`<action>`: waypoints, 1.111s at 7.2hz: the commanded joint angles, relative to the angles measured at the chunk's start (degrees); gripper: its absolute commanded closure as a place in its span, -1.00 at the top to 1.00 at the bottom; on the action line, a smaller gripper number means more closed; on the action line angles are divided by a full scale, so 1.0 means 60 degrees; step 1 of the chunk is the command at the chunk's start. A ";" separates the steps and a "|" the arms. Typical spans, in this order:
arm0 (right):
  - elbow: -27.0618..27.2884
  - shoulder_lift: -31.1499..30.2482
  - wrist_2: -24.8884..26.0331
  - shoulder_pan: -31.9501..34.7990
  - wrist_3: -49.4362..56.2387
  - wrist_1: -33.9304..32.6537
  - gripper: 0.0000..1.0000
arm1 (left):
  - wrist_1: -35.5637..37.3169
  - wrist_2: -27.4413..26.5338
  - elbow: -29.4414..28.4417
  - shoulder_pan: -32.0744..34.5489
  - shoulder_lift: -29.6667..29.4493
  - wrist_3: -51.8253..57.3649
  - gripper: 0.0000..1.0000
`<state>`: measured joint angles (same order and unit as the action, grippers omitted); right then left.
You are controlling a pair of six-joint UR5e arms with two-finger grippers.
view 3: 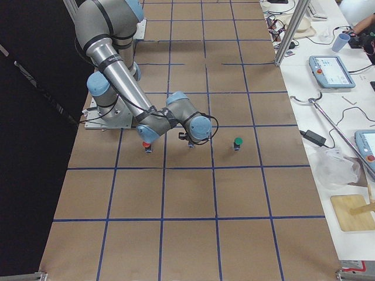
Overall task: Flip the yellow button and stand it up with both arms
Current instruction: 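Lower the button upright onto the table with the right gripper and open it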
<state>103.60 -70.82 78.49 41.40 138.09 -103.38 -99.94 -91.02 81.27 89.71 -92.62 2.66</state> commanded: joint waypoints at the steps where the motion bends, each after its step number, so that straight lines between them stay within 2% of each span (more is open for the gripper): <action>1: 0.0005 0.0128 0.0015 0.0000 -0.0018 0.0004 -0.19 | 0.0001 0.0009 -0.0039 -0.0009 0.0012 0.0040 0.99; 2: -0.0024 0.0128 0.0015 0.0000 -0.0090 0.0047 0.46 | 0.0001 0.0009 -0.0097 -0.0009 0.0012 0.0026 0.99; 3: -0.0010 0.0143 0.0015 0.0000 -0.0120 0.0062 0.84 | 0.0001 -0.0005 -0.0112 -0.0009 0.0012 0.0040 0.99; 4: -0.0010 0.0128 0.0015 0.0000 -0.0149 0.0062 0.98 | 0.0001 -0.0006 -0.0069 -0.0009 0.0012 0.0040 0.99; 5: -0.0039 0.0041 0.0015 0.0000 -0.0178 0.0120 0.98 | 0.0001 -0.0006 -0.0097 -0.0009 0.0012 0.0040 0.99; 7: -0.0083 -0.0746 -0.0015 0.0014 -0.2028 0.0209 0.97 | 0.0015 -0.0006 -0.0127 -0.0009 -0.0003 0.0040 0.99; 8: -0.0054 -0.1476 0.0014 0.0087 -0.3678 0.0238 0.98 | 0.0102 0.0009 -0.0112 -0.0009 -0.0032 0.0040 0.99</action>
<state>103.18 -75.08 78.44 41.56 126.33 -102.19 -99.75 -91.04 80.58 89.65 -92.64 2.90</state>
